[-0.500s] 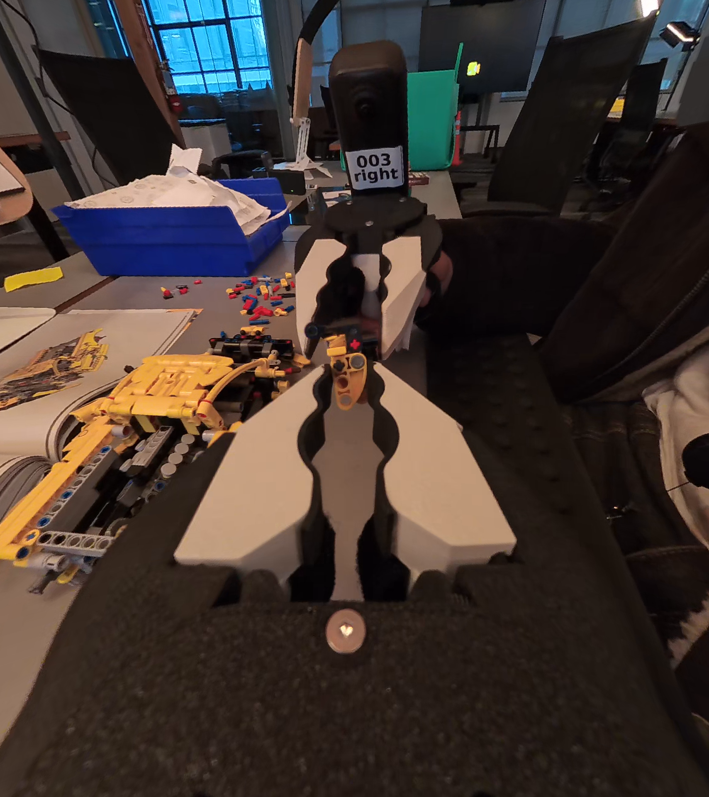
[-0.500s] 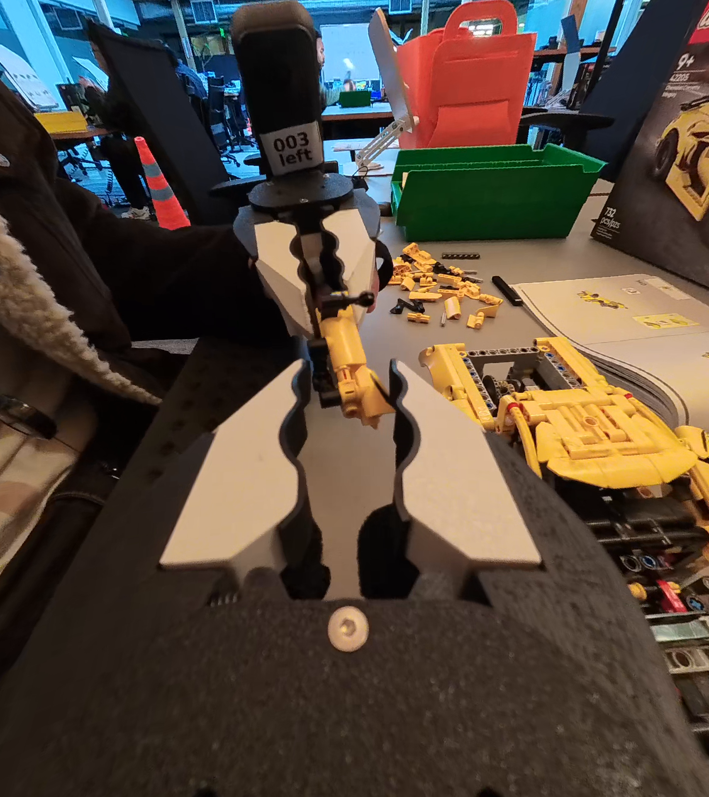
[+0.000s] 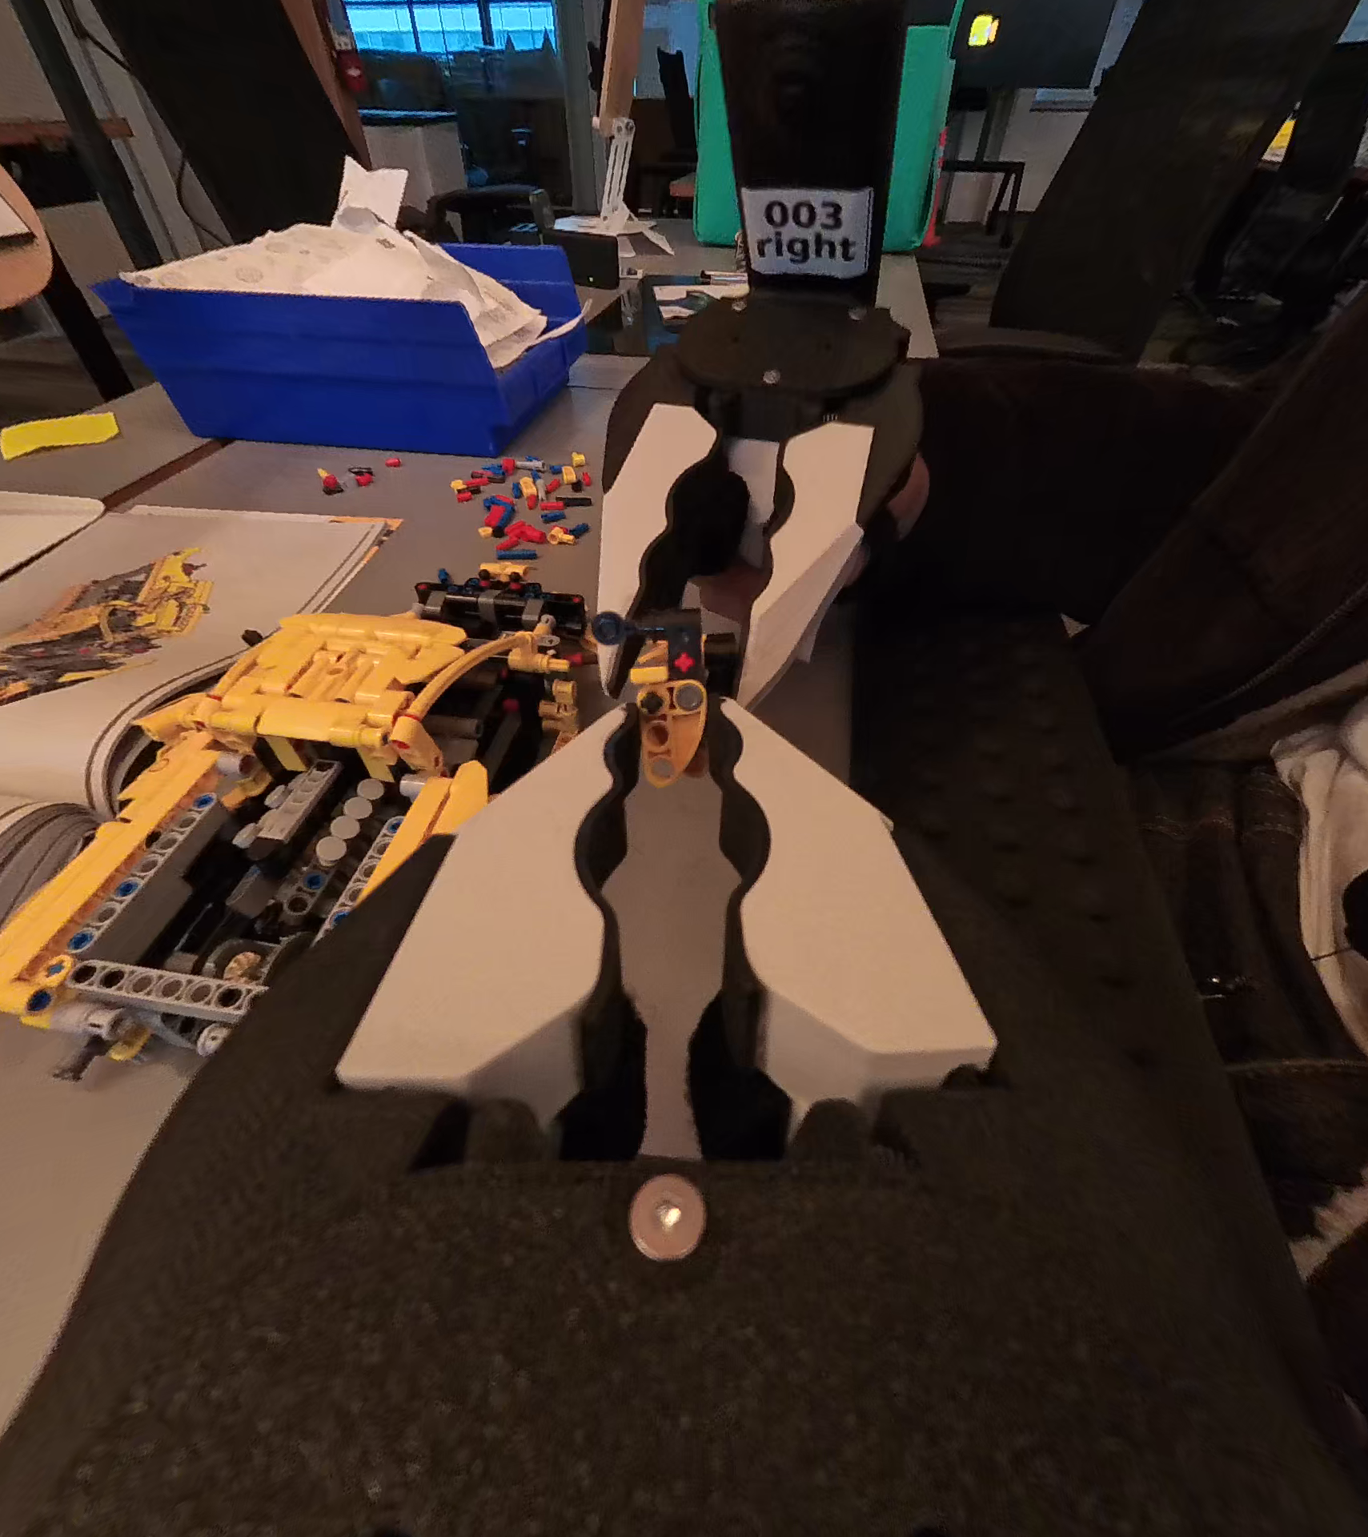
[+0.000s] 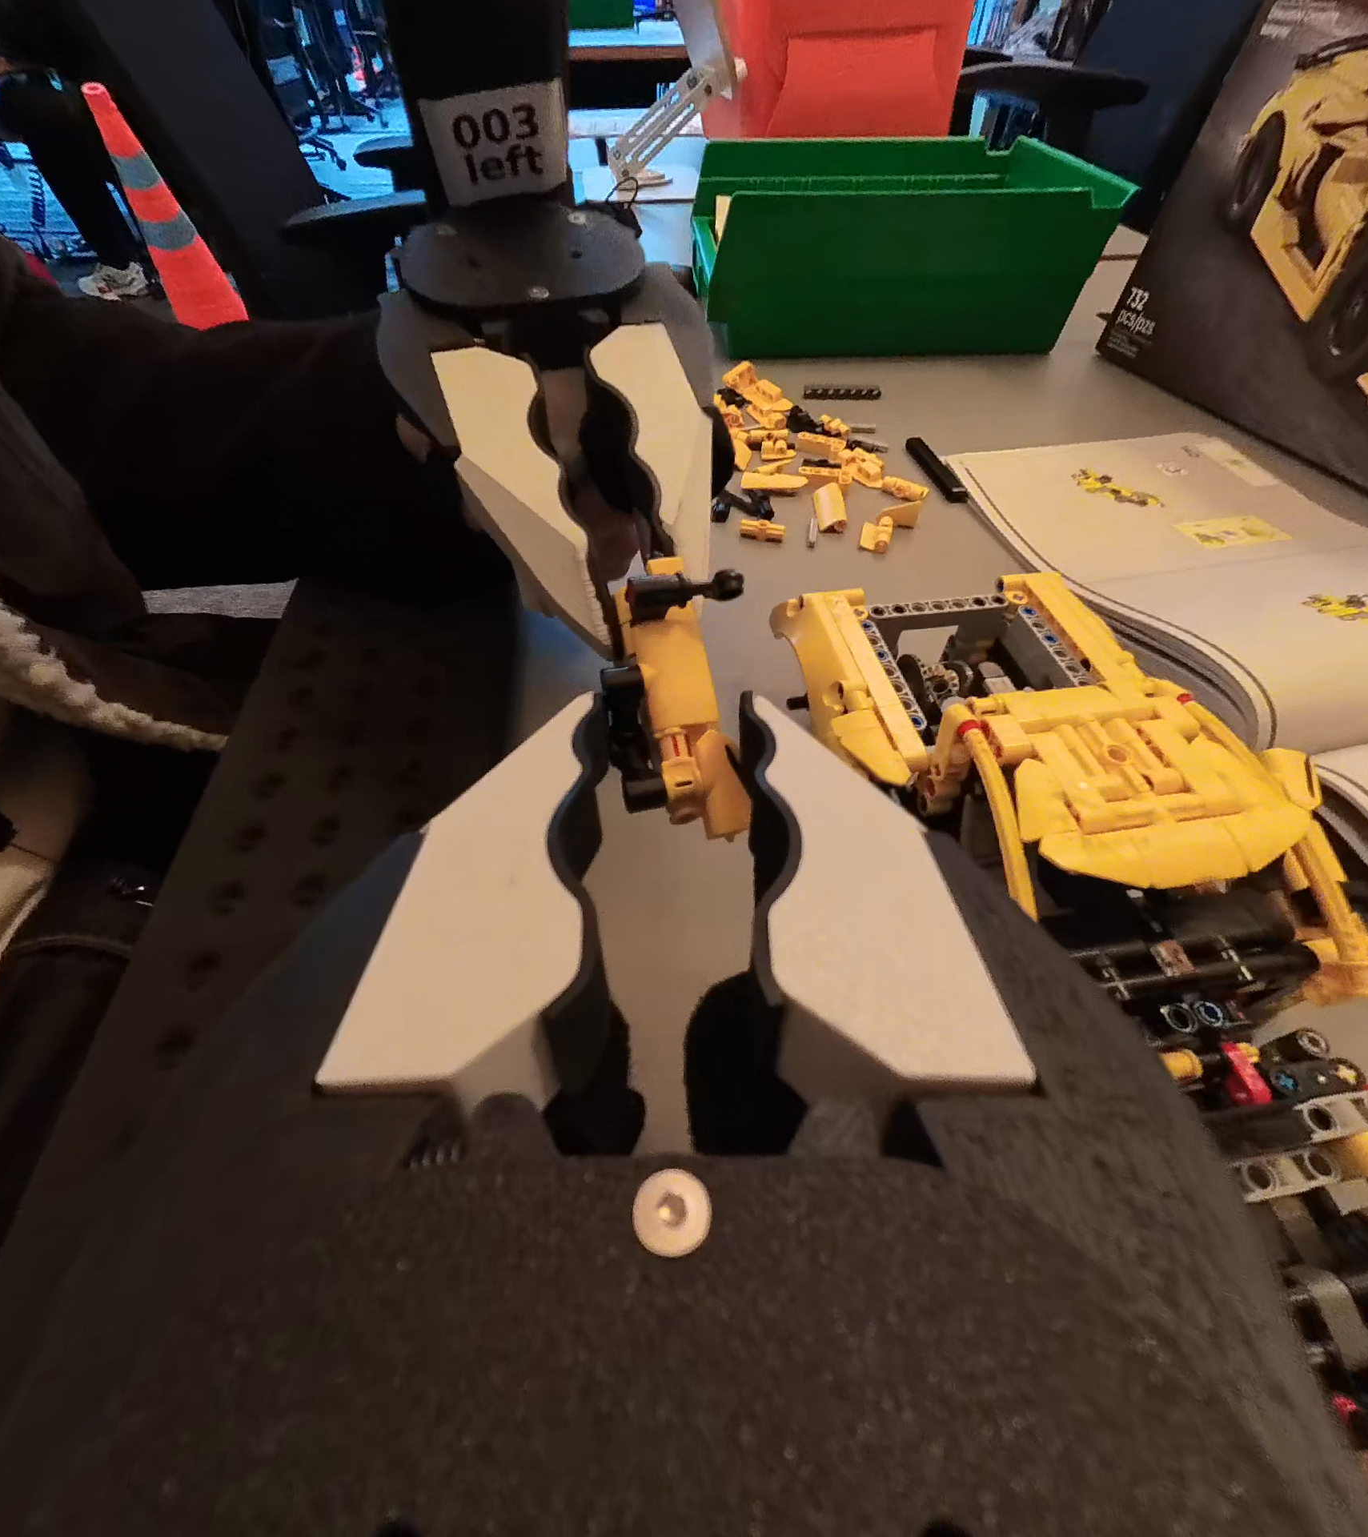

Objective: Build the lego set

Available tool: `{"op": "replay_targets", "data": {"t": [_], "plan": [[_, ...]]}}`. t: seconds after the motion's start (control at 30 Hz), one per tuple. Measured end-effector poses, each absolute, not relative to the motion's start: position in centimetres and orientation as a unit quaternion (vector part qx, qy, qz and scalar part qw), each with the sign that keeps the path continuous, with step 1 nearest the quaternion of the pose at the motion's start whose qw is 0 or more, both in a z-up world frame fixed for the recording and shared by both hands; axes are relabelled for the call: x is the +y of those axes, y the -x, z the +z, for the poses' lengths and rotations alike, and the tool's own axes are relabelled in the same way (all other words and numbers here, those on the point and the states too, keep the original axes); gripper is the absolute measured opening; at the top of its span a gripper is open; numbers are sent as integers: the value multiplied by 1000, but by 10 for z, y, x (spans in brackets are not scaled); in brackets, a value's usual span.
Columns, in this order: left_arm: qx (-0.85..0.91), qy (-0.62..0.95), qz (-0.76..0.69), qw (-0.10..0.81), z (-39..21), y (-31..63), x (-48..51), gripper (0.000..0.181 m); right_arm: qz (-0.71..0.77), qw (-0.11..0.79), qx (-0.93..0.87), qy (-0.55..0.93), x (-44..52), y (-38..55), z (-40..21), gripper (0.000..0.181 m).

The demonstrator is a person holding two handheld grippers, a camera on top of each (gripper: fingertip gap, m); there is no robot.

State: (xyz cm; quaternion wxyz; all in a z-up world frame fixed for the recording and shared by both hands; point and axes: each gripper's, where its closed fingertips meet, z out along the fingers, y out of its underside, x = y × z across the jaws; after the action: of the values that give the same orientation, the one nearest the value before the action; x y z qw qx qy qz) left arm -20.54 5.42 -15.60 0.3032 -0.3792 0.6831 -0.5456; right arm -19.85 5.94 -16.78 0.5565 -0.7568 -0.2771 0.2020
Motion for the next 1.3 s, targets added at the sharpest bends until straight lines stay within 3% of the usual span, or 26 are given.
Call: {"op": "replay_targets", "data": {"t": [0.3,0.47,0.6,0.77,1.03,1.3], "plan": [[682,369,-479,412,-149,199,71,15,169,620,-222,733,68,171,-145,46],[618,392,-439,521,-117,196,86,15,316,610,-55,724,68,162,-121,51],[623,363,-236,651,-112,189,99,16,441,534,39,720,74,181,-119,65],[620,256,9,742,-110,183,100,15,522,488,117,690,84,181,-114,65],[624,130,145,756,-128,170,68,15,465,469,110,743,87,181,-128,40],[687,237,-1,687,-159,175,71,21,334,488,24,806,86,149,-142,39]]}}
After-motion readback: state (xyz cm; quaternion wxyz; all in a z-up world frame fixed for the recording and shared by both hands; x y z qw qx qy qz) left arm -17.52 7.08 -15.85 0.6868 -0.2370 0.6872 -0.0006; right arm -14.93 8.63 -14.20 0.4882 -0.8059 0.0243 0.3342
